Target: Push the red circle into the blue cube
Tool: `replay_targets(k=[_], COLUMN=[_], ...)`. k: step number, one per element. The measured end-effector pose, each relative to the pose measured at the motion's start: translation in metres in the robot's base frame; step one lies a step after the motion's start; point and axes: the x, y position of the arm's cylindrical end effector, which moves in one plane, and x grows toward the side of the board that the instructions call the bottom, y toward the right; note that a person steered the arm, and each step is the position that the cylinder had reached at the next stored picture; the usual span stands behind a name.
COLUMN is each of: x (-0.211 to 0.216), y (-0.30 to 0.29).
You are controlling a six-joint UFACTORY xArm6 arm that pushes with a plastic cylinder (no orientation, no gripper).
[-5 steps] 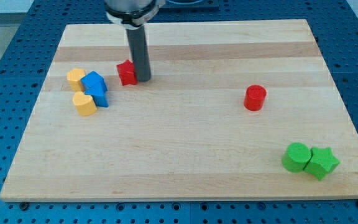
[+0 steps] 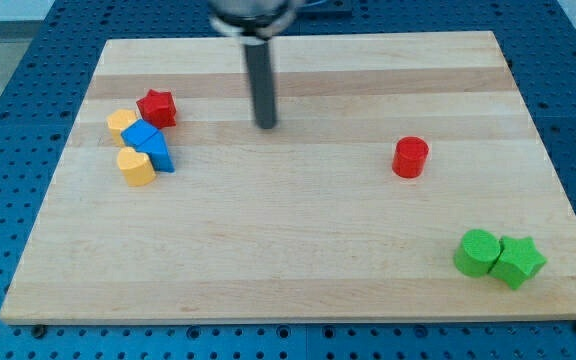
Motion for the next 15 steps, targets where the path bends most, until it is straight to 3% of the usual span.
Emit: replay_targets(k=[2,3,4,5,7,13,14,15], x=[-0.003,0.040,0.095,0.093,0.069,0.124,0.124,0.136], y=[0.183,0.236,0.247,0.245,0.163,-0.109,-0.140,-0.127])
